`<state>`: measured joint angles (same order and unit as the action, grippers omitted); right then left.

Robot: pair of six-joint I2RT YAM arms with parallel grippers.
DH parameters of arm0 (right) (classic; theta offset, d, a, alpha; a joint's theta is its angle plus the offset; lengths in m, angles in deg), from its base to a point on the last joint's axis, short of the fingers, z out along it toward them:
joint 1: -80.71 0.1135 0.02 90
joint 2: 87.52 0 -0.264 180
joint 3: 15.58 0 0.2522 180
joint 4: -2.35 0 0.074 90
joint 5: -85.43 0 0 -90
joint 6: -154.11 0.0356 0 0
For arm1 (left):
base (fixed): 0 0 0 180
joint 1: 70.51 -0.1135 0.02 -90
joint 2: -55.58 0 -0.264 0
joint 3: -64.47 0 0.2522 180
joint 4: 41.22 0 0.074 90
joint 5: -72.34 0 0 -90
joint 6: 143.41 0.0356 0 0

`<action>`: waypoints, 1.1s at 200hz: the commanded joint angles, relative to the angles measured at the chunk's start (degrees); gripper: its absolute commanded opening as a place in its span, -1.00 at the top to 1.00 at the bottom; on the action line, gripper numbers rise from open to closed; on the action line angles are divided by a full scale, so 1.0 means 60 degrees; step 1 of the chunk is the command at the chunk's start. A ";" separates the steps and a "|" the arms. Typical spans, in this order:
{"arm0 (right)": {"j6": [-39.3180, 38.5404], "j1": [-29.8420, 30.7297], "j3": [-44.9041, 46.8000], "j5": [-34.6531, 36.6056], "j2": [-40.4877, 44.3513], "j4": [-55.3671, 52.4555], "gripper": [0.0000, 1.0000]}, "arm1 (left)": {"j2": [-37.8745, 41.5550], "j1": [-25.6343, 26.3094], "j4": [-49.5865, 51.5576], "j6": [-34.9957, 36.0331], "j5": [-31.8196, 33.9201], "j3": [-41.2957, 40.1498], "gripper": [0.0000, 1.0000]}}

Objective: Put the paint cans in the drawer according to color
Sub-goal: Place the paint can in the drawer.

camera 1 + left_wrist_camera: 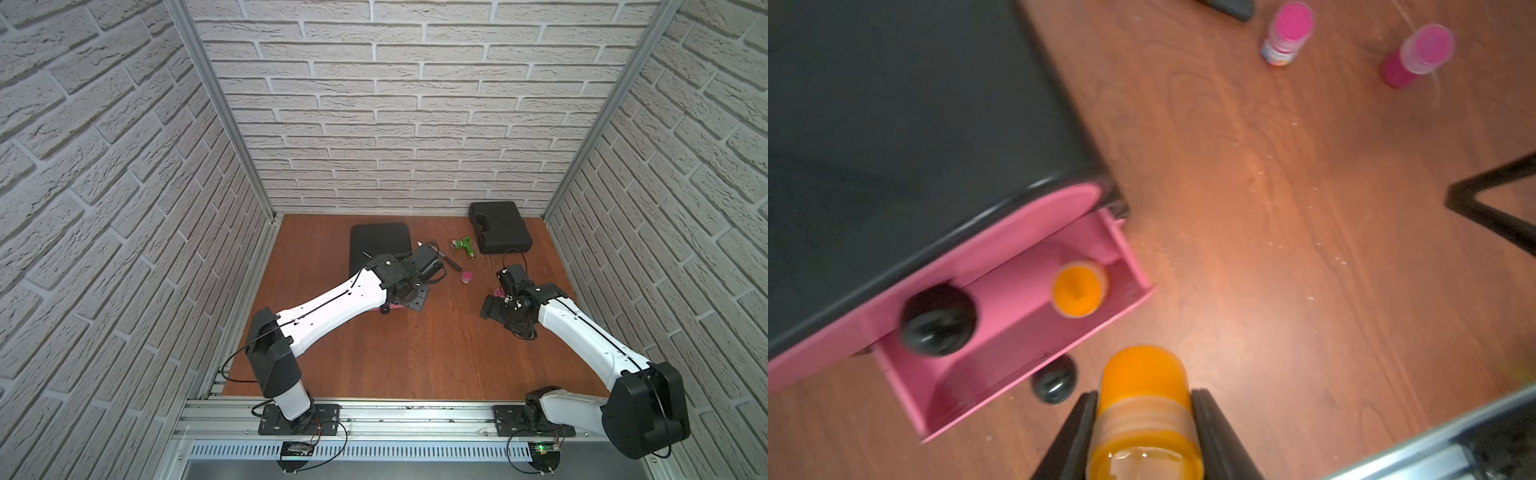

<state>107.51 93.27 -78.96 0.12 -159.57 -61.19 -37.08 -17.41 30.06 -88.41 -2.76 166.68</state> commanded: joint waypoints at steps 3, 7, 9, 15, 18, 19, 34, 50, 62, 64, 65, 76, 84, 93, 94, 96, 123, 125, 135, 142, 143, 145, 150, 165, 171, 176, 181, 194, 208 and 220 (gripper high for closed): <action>0.0179 0.0371 -0.0393 0.0244 -0.0181 0.0111 -0.95 | 0.0762 -0.0461 0.0030 -0.0898 0.0834 -0.1019 0.41; 0.0180 0.0417 -0.0459 0.0272 -0.0206 0.0097 -0.95 | 0.0883 -0.0549 0.0024 -0.1004 0.0855 -0.1177 0.41; 0.0187 0.0435 -0.0492 0.0291 -0.0233 0.0083 -0.95 | 0.0931 -0.0582 0.0034 -0.1057 0.0868 -0.1246 0.41; 0.0193 0.0515 -0.0583 0.0348 -0.0296 0.0040 -0.95 | 0.1072 -0.0688 0.0080 -0.1210 0.0935 -0.1446 0.42; 0.0196 0.0546 -0.0621 0.0369 -0.0325 0.0028 -0.95 | 0.1132 -0.0727 0.0071 -0.1261 0.0931 -0.1549 0.42; 0.0195 0.0559 -0.0636 0.0380 -0.0333 0.0031 -0.95 | 0.1147 -0.0738 0.0069 -0.1280 0.0931 -0.1568 0.42; 0.0209 0.0724 -0.0818 0.0486 -0.0465 -0.0018 -0.95 | 0.1430 -0.1016 -0.0157 -0.1447 0.0916 -0.2126 0.43; 0.0199 0.0908 -0.1007 0.0605 -0.0556 -0.0050 -0.95 | 0.1677 -0.1319 -0.0563 -0.1565 0.0751 -0.2617 0.42; 0.0168 0.1050 -0.1155 0.0698 -0.0630 -0.0096 -0.95 | 0.1804 -0.1519 -0.0887 -0.1634 0.0658 -0.2896 0.41; 0.0162 0.1073 -0.1179 0.0709 -0.0640 -0.0097 -0.95 | 0.1824 -0.1565 -0.0937 -0.1651 0.0628 -0.2943 0.41; 0.0156 0.1094 -0.1193 0.0711 -0.0644 -0.0112 -0.95 | 0.1830 -0.1582 -0.0969 -0.1651 0.0618 -0.2960 0.41; 0.0123 0.1207 -0.1327 0.0812 -0.0725 -0.0162 -0.95 | 0.1828 -0.1757 -0.1197 -0.1680 0.0550 -0.3104 0.41; 0.0104 0.1281 -0.1409 0.0865 -0.0783 -0.0201 -0.95 | 0.1787 -0.1840 -0.1338 -0.1651 0.0572 -0.3166 0.41; 0.0074 0.1331 -0.1487 0.0896 -0.0816 -0.0241 -0.95 | 0.1710 -0.1916 -0.1430 -0.1588 0.0620 -0.3156 0.41; 0.0075 0.1333 -0.1501 0.0900 -0.0827 -0.0242 -0.95 | 0.1707 -0.1926 -0.1428 -0.1583 0.0621 -0.3148 0.42; 0.0076 0.1356 -0.1511 0.0902 -0.0824 -0.0243 -0.95 | 0.1679 -0.1930 -0.1449 -0.1572 0.0626 -0.3141 0.42; 0.0032 0.1457 -0.1635 0.1018 -0.0846 -0.0357 -0.95 | 0.1407 -0.2151 -0.1606 -0.1460 0.0623 -0.2997 0.41; 0.0022 0.1464 -0.1632 0.1038 -0.0851 -0.0371 -0.95 | 0.1399 -0.2166 -0.1625 -0.1450 0.0623 -0.2994 0.41; -0.0009 0.1474 -0.1660 0.1085 -0.0814 -0.0403 -0.94 | 0.1343 -0.2215 -0.1689 -0.1418 0.0596 -0.3020 0.41; -0.0031 0.1479 -0.1685 0.1121 -0.0805 -0.0439 -0.94 | 0.1292 -0.2283 -0.1719 -0.1421 0.0554 -0.3022 0.41; -0.0036 0.1480 -0.1695 0.1122 -0.0800 -0.0444 -0.94 | 0.1278 -0.2285 -0.1727 -0.1419 0.0544 -0.3022 0.41; -0.0039 0.1481 -0.1702 0.1130 -0.0796 -0.0447 -0.94 | 0.1264 -0.2302 -0.1733 -0.1417 0.0537 -0.3011 0.41; -0.0055 0.1485 -0.1704 0.1170 -0.0807 -0.0463 -0.95 | 0.1218 -0.2339 -0.1745 -0.1417 0.0488 -0.3020 0.41; -0.0098 0.1490 -0.1752 0.1236 -0.0782 -0.0511 -0.95 | 0.1101 -0.2390 -0.1765 -0.1417 0.0423 -0.3018 0.40; -0.0113 0.1490 -0.1770 0.1245 -0.0778 -0.0518 -0.95 | 0.1053 -0.2394 -0.1796 -0.1408 0.0413 -0.3013 0.39; -0.0125 0.1501 -0.1789 0.1267 -0.0763 -0.0523 -0.95 | 0.1031 -0.2390 -0.1842 -0.1397 0.0410 -0.3033 0.39; -0.0134 0.1496 -0.1806 0.1269 -0.0768 -0.0542 -0.95 | 0.0992 -0.2390 -0.1868 -0.1393 0.0391 -0.3025 0.38; -0.0172 0.1518 -0.1861 0.1298 -0.0762 -0.0565 -0.95 | 0.0906 -0.2409 -0.1929 -0.1384 0.0346 -0.3031 0.35; -0.0211 0.1545 -0.1891 0.1326 -0.0750 -0.0567 -0.94 | 0.0789 -0.2433 -0.1941 -0.1401 0.0326 -0.3036 0.25; -0.0233 0.1595 -0.1949 0.1357 -0.0773 -0.0559 -0.94 | 0.0718 -0.2448 -0.1988 -0.1391 0.0359 -0.3050 0.20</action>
<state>106.89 102.01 -89.06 6.63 -164.53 -64.01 -31.64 -31.62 19.91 -97.00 -0.40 148.23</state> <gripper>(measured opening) 0.971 0.386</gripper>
